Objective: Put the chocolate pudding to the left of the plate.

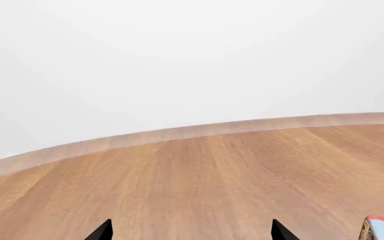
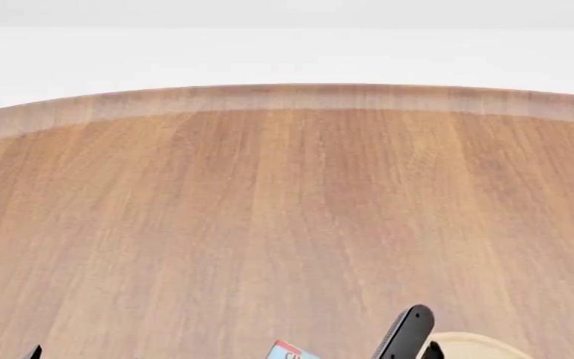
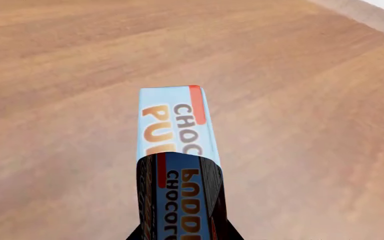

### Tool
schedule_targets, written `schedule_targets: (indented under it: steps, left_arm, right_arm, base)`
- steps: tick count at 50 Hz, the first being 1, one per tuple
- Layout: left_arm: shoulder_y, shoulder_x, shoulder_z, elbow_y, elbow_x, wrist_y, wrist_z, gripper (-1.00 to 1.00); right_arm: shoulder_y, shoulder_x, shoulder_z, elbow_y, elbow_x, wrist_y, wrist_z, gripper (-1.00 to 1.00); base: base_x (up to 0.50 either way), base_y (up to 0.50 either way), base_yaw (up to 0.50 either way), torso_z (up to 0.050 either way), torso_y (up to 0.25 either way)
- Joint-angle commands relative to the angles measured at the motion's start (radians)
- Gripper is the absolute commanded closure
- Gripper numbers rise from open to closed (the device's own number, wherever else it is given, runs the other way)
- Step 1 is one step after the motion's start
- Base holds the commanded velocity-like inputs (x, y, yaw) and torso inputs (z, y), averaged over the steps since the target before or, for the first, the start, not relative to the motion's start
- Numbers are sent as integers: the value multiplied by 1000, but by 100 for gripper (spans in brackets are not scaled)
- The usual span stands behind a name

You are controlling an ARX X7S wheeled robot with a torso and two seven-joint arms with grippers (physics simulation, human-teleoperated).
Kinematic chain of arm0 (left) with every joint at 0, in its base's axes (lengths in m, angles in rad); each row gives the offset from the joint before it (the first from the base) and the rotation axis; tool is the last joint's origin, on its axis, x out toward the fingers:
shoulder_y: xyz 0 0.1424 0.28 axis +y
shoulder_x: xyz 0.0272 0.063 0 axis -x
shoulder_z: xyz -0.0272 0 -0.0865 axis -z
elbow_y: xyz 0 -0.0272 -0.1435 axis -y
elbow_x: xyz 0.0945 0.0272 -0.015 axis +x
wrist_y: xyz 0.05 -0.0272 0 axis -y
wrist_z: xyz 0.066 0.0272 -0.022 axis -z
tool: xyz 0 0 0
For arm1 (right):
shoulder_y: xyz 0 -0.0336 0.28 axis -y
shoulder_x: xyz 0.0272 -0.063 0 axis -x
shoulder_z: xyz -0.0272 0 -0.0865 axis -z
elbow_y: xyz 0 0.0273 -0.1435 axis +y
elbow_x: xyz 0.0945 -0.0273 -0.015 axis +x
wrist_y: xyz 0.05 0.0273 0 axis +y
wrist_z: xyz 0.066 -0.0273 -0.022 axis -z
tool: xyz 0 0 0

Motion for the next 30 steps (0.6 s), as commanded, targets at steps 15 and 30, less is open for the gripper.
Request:
schedule_targets:
  steps: [15,30]
  left_arm:
    - [-7,-2,11,-14,0,6,-4,-100]
    - [-7,-6,17,-13,2,7,-7,-100]
  right_arm:
    - [61,-103,-22,309,-42,-172,-40,100]
    - [79,-131,-28,393,-51,-218,-44,100]
  base:
    - [0,0,0,0,0]
    - [0,0,0,0,0]
